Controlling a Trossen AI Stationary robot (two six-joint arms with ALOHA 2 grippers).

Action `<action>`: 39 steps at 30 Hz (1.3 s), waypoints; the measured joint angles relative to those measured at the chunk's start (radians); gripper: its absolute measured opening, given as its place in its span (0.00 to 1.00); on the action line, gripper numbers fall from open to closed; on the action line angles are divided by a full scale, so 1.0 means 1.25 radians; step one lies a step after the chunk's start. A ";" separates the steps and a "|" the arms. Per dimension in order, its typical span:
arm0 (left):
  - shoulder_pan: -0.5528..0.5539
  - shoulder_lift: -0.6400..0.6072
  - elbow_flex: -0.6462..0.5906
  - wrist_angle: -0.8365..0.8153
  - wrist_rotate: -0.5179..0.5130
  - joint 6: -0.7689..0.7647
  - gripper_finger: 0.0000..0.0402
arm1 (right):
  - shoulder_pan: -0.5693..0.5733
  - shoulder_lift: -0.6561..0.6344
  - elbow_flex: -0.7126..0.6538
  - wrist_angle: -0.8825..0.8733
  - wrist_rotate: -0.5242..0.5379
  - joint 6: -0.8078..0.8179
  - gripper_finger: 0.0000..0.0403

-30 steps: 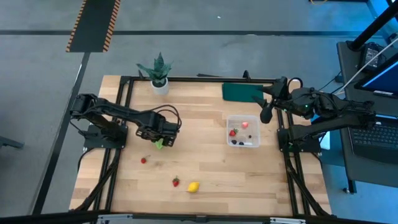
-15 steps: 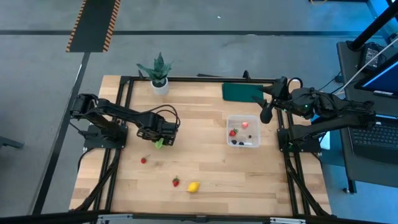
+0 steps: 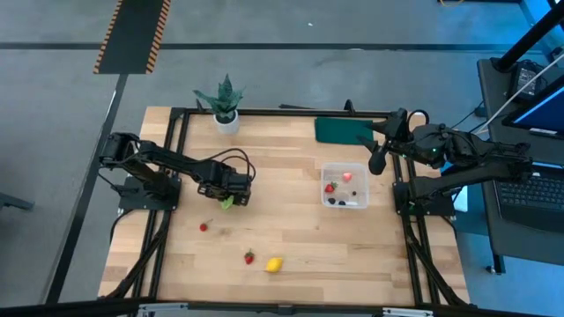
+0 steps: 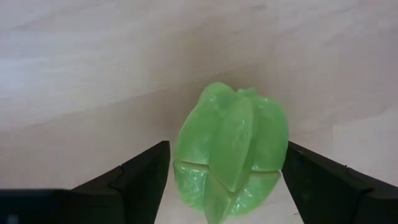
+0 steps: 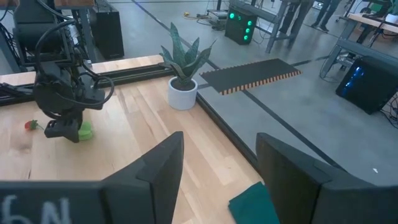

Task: Pick and placing Produce into tupperware
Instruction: Put the green starfruit into the transparent container

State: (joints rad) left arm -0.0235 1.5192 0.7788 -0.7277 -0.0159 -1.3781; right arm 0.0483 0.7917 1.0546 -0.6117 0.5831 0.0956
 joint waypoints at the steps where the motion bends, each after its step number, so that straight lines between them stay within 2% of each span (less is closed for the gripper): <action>1: 0.000 0.000 0.000 0.000 -0.005 0.000 0.71 | 0.000 0.000 0.000 0.000 0.000 0.000 0.51; 11: 0.000 0.000 0.000 0.000 -0.016 0.000 0.55 | 0.000 0.000 0.000 0.000 0.000 -0.001 0.51; 19: 0.000 0.000 0.000 0.014 -0.016 0.012 0.58 | 0.000 0.000 0.000 -0.002 0.000 -0.002 0.51; 26: 0.006 0.000 0.034 0.026 -0.019 0.063 0.55 | 0.000 0.000 0.000 -0.003 0.000 -0.002 0.51; 32: 0.036 0.000 0.133 0.054 -0.023 0.177 0.57 | 0.000 0.000 0.000 -0.002 0.000 -0.003 0.51; 39: 0.118 0.000 0.260 0.198 -0.019 0.372 0.55 | 0.000 0.000 0.000 0.002 0.000 -0.018 0.51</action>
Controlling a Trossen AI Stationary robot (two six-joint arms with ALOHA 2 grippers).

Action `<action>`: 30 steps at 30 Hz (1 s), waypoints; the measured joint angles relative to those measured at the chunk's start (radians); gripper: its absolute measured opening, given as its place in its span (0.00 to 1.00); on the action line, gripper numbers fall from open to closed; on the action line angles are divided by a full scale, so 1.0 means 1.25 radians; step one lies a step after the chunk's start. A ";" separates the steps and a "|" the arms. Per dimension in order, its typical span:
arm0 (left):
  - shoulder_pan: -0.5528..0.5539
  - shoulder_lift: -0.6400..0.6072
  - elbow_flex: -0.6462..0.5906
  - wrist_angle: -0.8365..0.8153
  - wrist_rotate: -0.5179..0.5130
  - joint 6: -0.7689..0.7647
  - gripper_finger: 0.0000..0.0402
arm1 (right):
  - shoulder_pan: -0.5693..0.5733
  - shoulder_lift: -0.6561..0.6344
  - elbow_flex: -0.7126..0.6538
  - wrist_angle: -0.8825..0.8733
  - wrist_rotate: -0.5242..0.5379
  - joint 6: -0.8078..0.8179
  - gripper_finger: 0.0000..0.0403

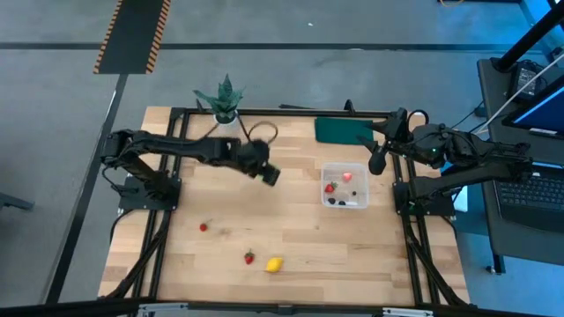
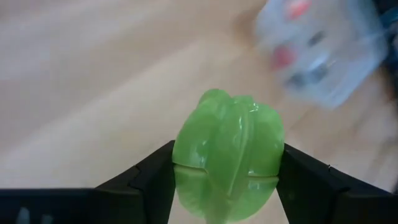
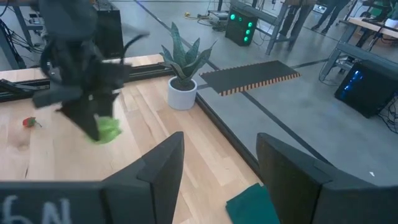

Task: Pick and placing Produce into tupperware
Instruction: Put the green starfruit into the transparent container

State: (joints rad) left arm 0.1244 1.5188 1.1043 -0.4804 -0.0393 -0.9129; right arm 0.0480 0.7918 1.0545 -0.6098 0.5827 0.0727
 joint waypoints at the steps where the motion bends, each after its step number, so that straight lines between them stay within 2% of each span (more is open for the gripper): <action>1: 0.011 0.000 0.013 0.020 0.000 0.019 0.55 | 0.000 0.000 0.000 0.000 0.000 0.000 0.51; 4: 0.039 0.003 0.043 0.067 0.011 0.071 0.55 | 0.000 0.000 0.000 0.003 0.000 0.000 0.51; 8: 0.060 0.057 0.099 0.118 0.050 0.122 0.56 | 0.000 -0.001 0.000 0.014 0.000 -0.001 0.51; 20: 0.064 0.365 0.409 0.166 0.185 0.245 0.56 | 0.000 0.000 0.000 0.004 0.000 0.001 0.51; 30: 0.050 0.576 0.607 0.190 0.323 0.257 0.56 | 0.000 0.000 0.000 0.000 0.000 0.001 0.51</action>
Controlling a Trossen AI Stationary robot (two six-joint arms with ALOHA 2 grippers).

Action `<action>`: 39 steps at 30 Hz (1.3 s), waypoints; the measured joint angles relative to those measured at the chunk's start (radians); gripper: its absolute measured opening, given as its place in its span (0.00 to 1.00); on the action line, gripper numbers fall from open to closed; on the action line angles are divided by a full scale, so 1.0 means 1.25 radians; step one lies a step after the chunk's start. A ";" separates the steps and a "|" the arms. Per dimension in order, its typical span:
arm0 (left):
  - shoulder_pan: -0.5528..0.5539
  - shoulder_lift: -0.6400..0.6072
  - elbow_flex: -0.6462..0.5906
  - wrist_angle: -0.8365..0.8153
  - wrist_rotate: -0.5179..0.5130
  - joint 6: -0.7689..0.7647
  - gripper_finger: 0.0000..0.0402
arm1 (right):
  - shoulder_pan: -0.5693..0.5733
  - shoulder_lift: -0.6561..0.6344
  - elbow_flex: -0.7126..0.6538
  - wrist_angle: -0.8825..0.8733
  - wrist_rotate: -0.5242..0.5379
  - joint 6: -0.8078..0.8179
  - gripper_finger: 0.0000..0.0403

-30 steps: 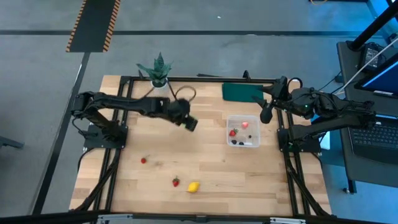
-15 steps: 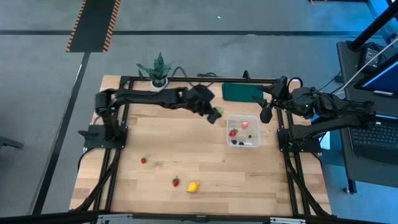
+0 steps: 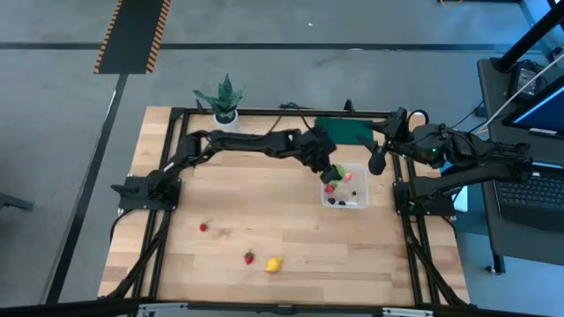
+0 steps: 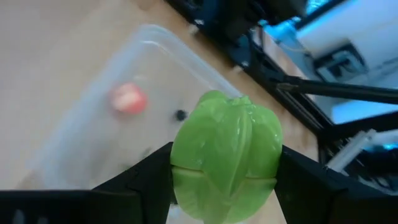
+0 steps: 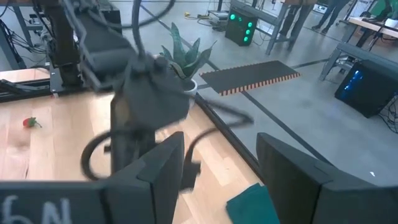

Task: Pick and placing Produce into tupperware
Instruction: Put the green starfruit into the transparent container

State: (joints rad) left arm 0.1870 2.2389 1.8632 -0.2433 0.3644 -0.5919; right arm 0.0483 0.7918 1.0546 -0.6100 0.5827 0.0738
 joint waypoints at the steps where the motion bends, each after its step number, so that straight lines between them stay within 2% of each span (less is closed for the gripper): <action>1: -0.005 0.014 0.012 0.007 0.013 0.000 0.56 | 0.000 0.000 0.000 -0.002 0.000 0.000 0.51; 6: -0.028 0.064 0.050 0.011 0.020 0.000 0.56 | 0.000 0.000 0.000 -0.004 0.000 0.001 0.51; 21: -0.036 0.063 0.045 0.029 -0.053 0.040 0.59 | 0.000 0.000 0.000 -0.004 -0.022 0.024 0.51; 30: -0.036 0.063 0.044 0.028 -0.046 0.055 0.59 | 0.000 0.000 0.000 -0.004 -0.023 0.024 0.51; 39: -0.036 0.063 0.044 0.028 -0.024 0.066 0.71 | 0.000 0.000 0.000 -0.004 -0.023 0.024 0.51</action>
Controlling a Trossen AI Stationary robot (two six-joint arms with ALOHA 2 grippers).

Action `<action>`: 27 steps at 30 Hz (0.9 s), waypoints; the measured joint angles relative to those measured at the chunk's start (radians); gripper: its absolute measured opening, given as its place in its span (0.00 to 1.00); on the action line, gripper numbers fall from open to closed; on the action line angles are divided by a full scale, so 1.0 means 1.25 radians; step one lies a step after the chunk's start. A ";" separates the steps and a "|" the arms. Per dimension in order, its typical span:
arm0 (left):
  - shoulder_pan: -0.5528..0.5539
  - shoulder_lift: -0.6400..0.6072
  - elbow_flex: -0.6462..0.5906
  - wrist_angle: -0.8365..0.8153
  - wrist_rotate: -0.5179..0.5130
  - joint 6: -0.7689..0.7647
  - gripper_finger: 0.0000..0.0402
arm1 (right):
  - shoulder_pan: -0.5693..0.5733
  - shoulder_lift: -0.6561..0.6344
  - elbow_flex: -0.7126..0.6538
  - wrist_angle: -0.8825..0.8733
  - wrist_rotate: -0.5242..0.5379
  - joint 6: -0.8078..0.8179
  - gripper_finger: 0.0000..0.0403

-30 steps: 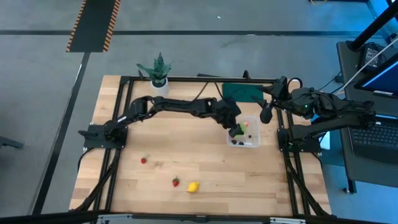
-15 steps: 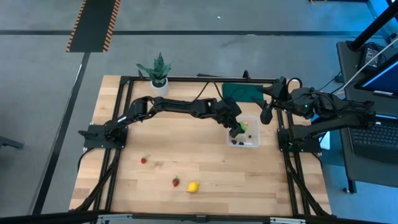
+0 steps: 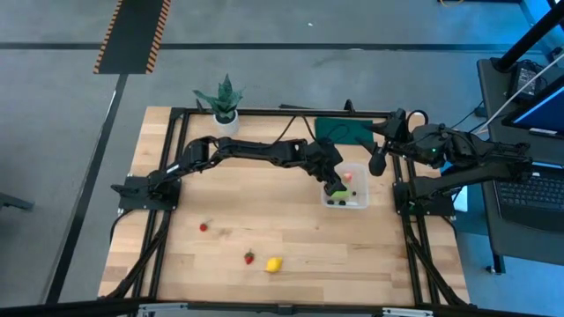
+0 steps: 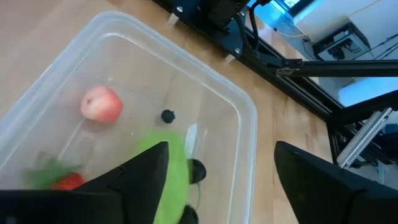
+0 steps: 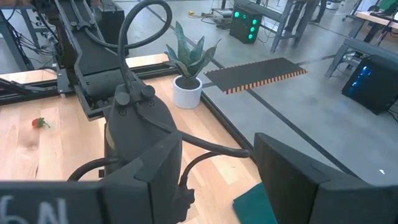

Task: Pick and placing Produce into tupperware
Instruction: Put the green starfruit into the transparent container, then put the left red strawberry into the transparent container

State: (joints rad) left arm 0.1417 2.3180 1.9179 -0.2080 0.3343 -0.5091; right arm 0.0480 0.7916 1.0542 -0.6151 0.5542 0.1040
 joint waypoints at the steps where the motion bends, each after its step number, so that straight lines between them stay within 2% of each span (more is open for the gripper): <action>1: 0.000 0.000 0.000 0.001 0.000 0.001 0.73 | 0.000 0.000 0.000 0.000 0.000 0.000 0.51; 5: 0.000 -0.003 0.000 0.029 -0.010 0.029 0.77 | 0.000 0.000 0.000 -0.005 0.000 0.000 0.51; 10: 0.003 -0.069 -0.002 0.003 -0.018 0.177 0.76 | 0.000 0.000 0.000 -0.009 0.000 0.000 0.51; 13: 0.005 -0.137 0.000 -0.092 -0.083 0.263 0.76 | 0.000 0.000 0.000 -0.014 0.000 0.000 0.51; 18: -0.010 -0.256 0.000 -0.352 -0.349 0.380 0.76 | 0.000 0.000 0.000 -0.034 -0.005 0.000 0.51; 20: -0.025 -0.296 0.000 -0.449 -0.427 0.407 0.76 | 0.000 0.000 0.000 -0.040 -0.005 0.000 0.51; 22: -0.041 -0.329 0.000 -0.527 -0.443 0.408 0.76 | 0.000 0.000 0.000 -0.039 -0.005 -0.003 0.51; 27: -0.069 -0.377 0.000 -0.726 -0.401 0.316 0.76 | 0.000 0.000 0.000 -0.042 -0.005 -0.007 0.51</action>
State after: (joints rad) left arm 0.0560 1.8466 1.9179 -1.1157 -0.1665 -0.1137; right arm 0.0483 0.7914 1.0546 -0.6678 0.5477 0.0957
